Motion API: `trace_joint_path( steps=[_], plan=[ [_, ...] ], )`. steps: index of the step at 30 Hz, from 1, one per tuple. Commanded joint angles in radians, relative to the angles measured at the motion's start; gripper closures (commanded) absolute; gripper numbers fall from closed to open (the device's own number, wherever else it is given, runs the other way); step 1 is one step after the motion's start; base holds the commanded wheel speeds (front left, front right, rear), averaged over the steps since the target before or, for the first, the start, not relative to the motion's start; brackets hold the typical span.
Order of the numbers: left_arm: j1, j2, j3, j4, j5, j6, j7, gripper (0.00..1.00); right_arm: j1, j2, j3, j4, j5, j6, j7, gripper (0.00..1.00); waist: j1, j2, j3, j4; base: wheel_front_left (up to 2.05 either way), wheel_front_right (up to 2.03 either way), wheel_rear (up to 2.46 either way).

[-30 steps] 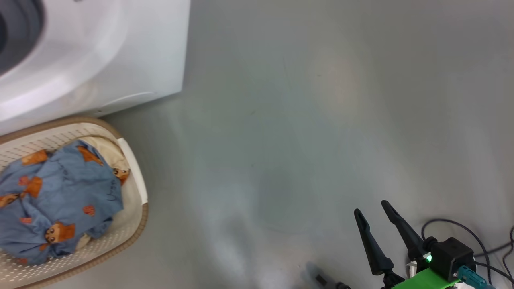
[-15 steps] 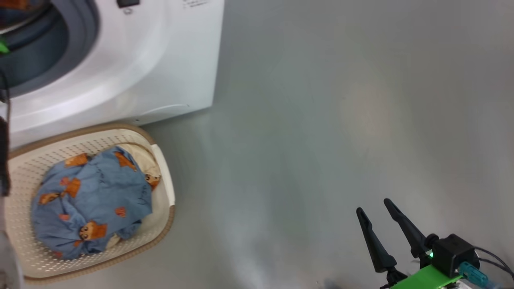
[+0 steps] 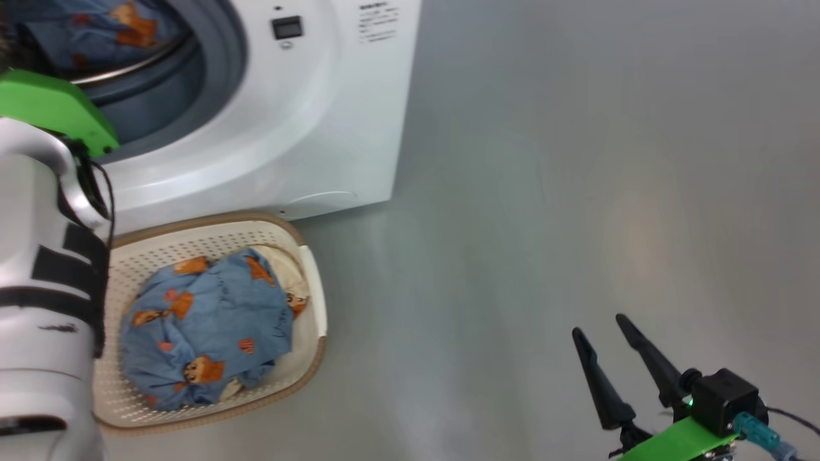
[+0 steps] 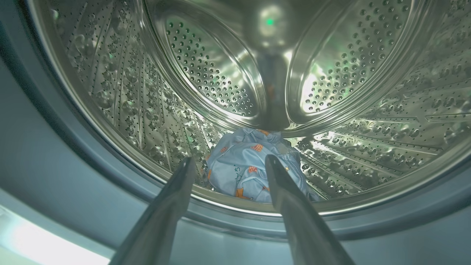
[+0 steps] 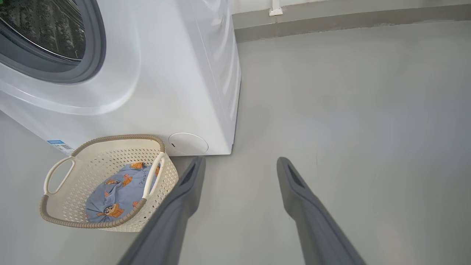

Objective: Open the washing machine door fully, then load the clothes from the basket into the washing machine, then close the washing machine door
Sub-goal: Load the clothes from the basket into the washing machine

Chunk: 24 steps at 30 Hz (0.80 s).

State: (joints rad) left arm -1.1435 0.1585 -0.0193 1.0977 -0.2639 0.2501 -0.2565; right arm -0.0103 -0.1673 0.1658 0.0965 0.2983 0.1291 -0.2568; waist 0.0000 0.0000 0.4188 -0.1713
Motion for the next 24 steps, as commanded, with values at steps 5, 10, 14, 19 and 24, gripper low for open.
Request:
trace_joint_path(
  steps=[5,10,14,19,24],
  plan=[
    [0.068,0.011,0.003,-0.077,0.011,-0.026,-0.005,0.0,-0.034,-0.011,0.002,-0.014,0.004,0.002,-0.005,0.0,0.0,0.0,-0.043,0.067,0.0,0.0,0.0],
    [0.113,-0.001,0.002,-0.124,0.018,-0.047,-0.005,0.0,-0.049,-0.011,-0.009,-0.011,-0.003,0.002,-0.005,0.0,0.0,0.0,-0.056,0.09,0.0,0.0,0.0],
    [0.141,-0.009,0.005,-0.15,0.018,-0.062,-0.005,0.0,-0.058,-0.01,-0.015,-0.01,-0.006,0.002,-0.005,0.0,0.0,0.0,-0.066,0.101,0.0,0.0,0.0],
    [0.215,-0.028,0.005,-0.201,0.025,-0.091,-0.005,0.0,-0.06,-0.007,-0.028,-0.005,-0.009,0.002,-0.005,0.0,0.0,0.0,-0.102,0.118,0.0,0.0,0.0],
    [0.315,-0.045,0.017,-0.269,0.027,-0.111,-0.005,0.0,-0.051,-0.002,-0.034,-0.001,-0.011,0.002,-0.005,0.0,0.0,0.0,-0.146,0.129,0.0,0.0,0.0]
  ],
)
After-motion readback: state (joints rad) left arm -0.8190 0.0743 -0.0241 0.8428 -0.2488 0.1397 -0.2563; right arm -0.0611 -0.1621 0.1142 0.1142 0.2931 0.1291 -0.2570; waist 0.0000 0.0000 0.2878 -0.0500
